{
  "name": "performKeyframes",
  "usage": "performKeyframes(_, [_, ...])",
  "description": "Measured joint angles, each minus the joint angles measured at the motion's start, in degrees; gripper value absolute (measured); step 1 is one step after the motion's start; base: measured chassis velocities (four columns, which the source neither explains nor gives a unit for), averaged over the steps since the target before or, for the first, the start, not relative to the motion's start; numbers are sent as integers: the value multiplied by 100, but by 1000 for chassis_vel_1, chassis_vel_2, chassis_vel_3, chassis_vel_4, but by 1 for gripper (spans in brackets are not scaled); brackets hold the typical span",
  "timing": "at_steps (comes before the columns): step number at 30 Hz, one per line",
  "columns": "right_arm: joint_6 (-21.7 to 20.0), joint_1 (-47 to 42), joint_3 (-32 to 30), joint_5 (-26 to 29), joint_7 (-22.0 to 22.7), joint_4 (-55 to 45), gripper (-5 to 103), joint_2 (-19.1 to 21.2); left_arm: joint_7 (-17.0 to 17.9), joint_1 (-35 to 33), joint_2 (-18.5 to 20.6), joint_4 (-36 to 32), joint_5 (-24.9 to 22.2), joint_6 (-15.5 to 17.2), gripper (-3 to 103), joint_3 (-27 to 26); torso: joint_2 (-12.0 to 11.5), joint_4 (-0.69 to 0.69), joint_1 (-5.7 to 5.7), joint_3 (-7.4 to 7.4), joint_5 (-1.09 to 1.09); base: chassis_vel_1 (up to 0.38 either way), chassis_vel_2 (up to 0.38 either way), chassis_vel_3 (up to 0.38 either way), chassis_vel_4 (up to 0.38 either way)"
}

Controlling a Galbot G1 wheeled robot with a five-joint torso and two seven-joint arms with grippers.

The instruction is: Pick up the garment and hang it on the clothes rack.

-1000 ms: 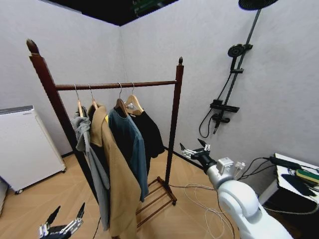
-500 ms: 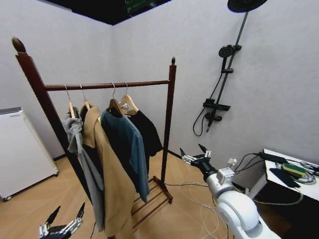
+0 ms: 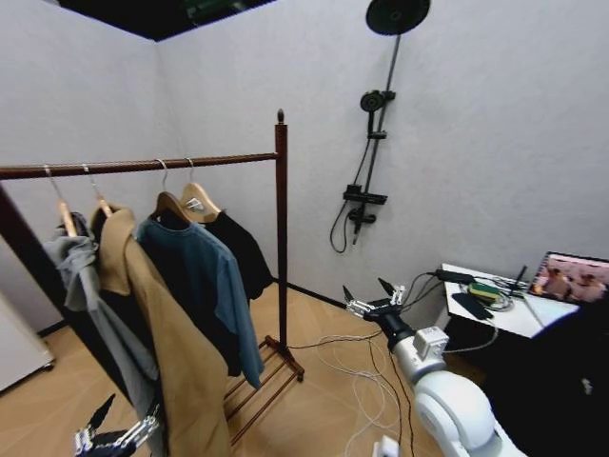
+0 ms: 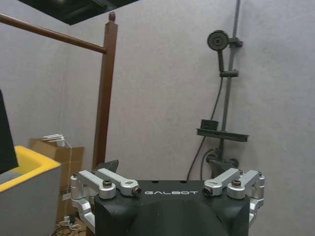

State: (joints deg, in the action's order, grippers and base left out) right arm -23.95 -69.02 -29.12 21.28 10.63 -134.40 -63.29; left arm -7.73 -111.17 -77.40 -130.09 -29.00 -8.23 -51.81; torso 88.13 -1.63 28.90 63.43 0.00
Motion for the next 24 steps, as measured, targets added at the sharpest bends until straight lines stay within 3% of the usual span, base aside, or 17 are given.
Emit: performKeyframes(24, [55,-238,4,-63,-58,-223,100,-91,0,0,0,0,0,0,100,0,0,0,0,0,1,-10,-245,-244,-3])
